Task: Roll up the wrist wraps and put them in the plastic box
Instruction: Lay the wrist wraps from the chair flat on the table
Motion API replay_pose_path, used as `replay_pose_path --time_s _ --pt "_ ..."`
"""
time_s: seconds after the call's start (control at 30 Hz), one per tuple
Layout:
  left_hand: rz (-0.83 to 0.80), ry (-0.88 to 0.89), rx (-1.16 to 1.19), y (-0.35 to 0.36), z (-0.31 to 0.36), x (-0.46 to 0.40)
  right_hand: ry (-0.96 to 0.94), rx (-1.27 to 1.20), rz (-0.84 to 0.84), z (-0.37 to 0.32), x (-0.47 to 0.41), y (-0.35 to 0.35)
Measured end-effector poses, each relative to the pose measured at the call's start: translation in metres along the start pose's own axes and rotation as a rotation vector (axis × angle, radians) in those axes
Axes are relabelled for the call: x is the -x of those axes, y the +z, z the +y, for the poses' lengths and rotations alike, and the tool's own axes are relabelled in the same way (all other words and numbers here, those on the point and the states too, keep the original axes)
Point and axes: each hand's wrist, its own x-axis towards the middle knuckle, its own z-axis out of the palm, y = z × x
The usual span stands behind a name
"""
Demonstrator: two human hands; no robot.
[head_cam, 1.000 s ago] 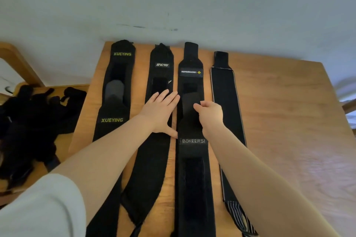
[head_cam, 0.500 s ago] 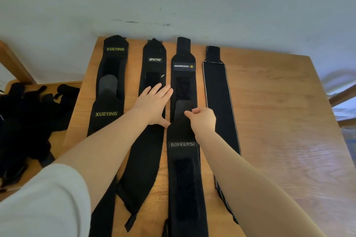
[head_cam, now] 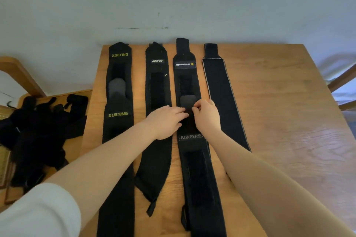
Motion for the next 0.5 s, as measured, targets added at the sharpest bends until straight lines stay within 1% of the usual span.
replay_pose_path --time_s 0.13,0.17,0.2,0.27,0.3,0.37,0.5 --pt "0.014 0.000 -0.047 -0.002 0.004 -0.001 0.032 -0.029 -0.096 0.022 0.039 -0.009" --pt "0.001 -0.002 -0.067 -0.001 0.006 0.000 0.006 0.044 -0.118 0.026 0.049 -0.011" --pt "-0.014 0.000 -0.097 -0.001 0.008 0.000 -0.048 0.180 -0.127 0.028 0.060 -0.012" --pt "-0.035 0.010 -0.172 -0.001 0.008 0.001 -0.194 0.480 -0.101 0.033 0.080 -0.007" --pt "-0.043 0.013 -0.208 -0.001 0.008 0.000 -0.266 0.578 -0.087 0.036 0.089 -0.004" --pt "-0.064 -0.001 -0.250 0.002 0.009 0.001 -0.340 0.683 -0.098 0.042 0.100 0.003" --pt "-0.104 -0.049 -0.283 0.024 0.014 0.007 -0.242 0.700 -0.158 0.040 0.108 0.011"
